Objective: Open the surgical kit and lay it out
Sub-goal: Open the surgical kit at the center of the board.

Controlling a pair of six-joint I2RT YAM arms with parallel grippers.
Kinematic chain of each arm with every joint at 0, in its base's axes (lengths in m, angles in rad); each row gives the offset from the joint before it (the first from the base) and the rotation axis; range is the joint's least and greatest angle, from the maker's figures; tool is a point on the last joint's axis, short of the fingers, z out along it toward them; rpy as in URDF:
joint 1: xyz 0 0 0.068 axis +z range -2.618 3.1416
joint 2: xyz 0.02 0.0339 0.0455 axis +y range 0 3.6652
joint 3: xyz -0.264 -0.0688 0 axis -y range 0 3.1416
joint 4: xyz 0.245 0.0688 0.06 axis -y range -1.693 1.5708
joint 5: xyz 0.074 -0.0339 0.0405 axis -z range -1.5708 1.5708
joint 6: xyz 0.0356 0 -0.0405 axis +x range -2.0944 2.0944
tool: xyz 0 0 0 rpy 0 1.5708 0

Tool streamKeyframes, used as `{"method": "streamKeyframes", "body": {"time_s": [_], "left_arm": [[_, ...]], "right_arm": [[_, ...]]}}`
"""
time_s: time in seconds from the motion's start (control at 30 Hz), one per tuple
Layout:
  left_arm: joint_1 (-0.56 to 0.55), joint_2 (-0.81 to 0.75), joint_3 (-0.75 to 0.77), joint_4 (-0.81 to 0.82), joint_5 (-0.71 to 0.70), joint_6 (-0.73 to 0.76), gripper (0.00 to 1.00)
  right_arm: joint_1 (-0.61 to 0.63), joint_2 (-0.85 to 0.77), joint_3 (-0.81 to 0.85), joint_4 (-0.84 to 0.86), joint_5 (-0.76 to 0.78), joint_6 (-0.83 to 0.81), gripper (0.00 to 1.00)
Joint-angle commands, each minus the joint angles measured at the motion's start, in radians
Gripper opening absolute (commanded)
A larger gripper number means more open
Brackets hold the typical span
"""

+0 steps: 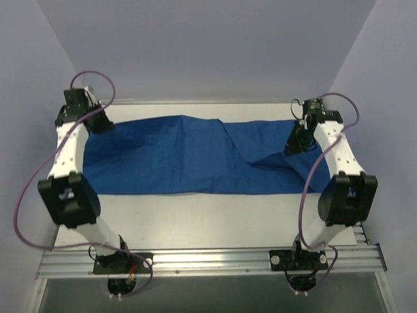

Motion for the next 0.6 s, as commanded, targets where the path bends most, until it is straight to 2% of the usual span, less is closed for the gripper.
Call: {"method": "streamKeyframes", "body": {"time_s": [0.0,0.1,0.13,0.2,0.3,0.37,0.4,0.57], "left_arm": [[0.009,-0.301,-0.153,-0.052,-0.049,-0.050,0.02],[0.012,-0.470,-0.309,-0.161,-0.121,-0.073,0.02],[0.010,-0.574,-0.327,-0.228,-0.171,-0.087,0.02],[-0.046,-0.654,-0.360,-0.371,-0.350,-0.171,0.02],[-0.070,-0.889,-0.485,-0.444,-0.402,-0.254,0.02],[-0.076,-0.970,-0.587,-0.459,-0.412,-0.310,0.02],[-0.086,-1.044,-0.591,-0.479,-0.414,-0.326,0.02],[-0.103,-1.208,-0.559,-0.570,-0.488,-0.406,0.02]], "right_arm": [[-0.046,-0.199,-0.063,-0.110,0.025,-0.006,0.00],[-0.057,-0.344,-0.173,-0.148,0.046,-0.001,0.00],[-0.056,-0.423,-0.203,-0.156,0.048,0.008,0.00],[-0.056,-0.502,-0.261,-0.188,0.046,0.011,0.00],[-0.054,-0.644,-0.335,-0.240,0.058,0.024,0.00],[-0.056,-0.761,-0.358,-0.251,0.071,0.047,0.00],[-0.053,-0.798,-0.363,-0.268,0.089,0.054,0.00],[-0.034,-1.002,-0.395,-0.317,0.215,0.065,0.00]]}}
